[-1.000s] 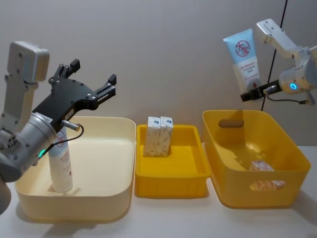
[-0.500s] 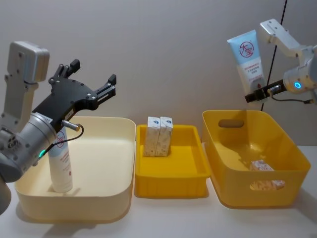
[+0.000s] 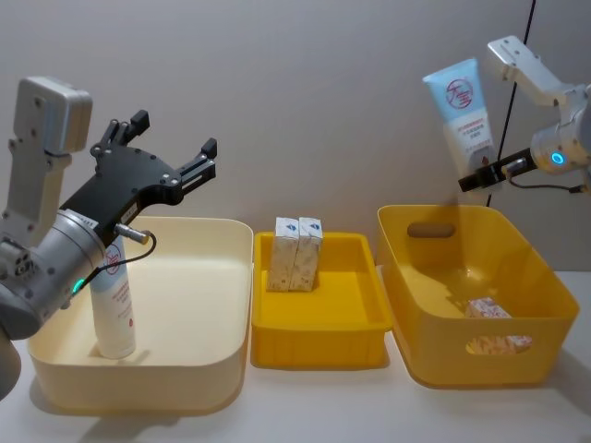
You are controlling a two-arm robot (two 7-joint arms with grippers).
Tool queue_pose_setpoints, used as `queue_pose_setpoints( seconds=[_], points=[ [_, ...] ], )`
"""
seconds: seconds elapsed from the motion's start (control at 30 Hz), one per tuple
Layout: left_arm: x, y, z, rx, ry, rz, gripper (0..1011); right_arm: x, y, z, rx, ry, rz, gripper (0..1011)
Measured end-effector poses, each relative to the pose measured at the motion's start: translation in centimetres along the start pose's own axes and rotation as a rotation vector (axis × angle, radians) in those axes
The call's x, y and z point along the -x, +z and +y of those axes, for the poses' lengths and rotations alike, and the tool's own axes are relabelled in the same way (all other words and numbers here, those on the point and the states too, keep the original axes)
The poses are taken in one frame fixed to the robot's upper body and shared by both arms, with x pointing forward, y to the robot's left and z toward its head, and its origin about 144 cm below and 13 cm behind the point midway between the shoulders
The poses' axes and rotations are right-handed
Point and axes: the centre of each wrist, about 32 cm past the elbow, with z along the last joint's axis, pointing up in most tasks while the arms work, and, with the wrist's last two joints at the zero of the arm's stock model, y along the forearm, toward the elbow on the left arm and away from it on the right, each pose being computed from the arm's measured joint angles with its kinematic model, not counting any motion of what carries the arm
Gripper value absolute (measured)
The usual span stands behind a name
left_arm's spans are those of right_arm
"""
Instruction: Bimanual collaborative sorting of washing and personal care products
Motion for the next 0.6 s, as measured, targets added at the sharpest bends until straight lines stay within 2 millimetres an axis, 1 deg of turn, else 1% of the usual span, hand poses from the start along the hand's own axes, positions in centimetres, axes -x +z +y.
queue_pose_setpoints(
  seconds=[0.03, 0.07, 0.13, 0.2, 0.37, 0.43, 0.6],
  points=[
    [0.0, 0.0, 0.0, 0.0, 0.0, 0.0, 1003, -0.01, 0.0, 0.0, 0.0, 0.0, 0.0, 685],
    [0.0, 0.0, 0.0, 0.0, 0.0, 0.0, 1003, -0.01, 0.01, -0.01, 0.0, 0.0, 0.0, 741],
    [0.0, 0.0, 0.0, 0.0, 0.0, 0.0, 1003, -0.03, 0.02, -0.03, 0.0, 0.0, 0.0, 780],
    [0.0, 0.0, 0.0, 0.0, 0.0, 0.0, 1003, -0.04, 0.02, -0.03, 0.001, 0.0, 0.001, 850],
    [0.0, 0.0, 0.0, 0.0, 0.0, 0.0, 1004, -0.05, 0.0, -0.03, 0.002, 0.0, 0.001, 980],
    [0.0, 0.0, 0.0, 0.0, 0.0, 0.0, 1004, -0.05, 0.0, -0.03, 0.003, -0.001, 0.0, 1001],
    [0.0, 0.0, 0.0, 0.0, 0.0, 0.0, 1003, -0.05, -0.01, -0.02, 0.004, -0.001, 0.0, 1001]
  ],
)
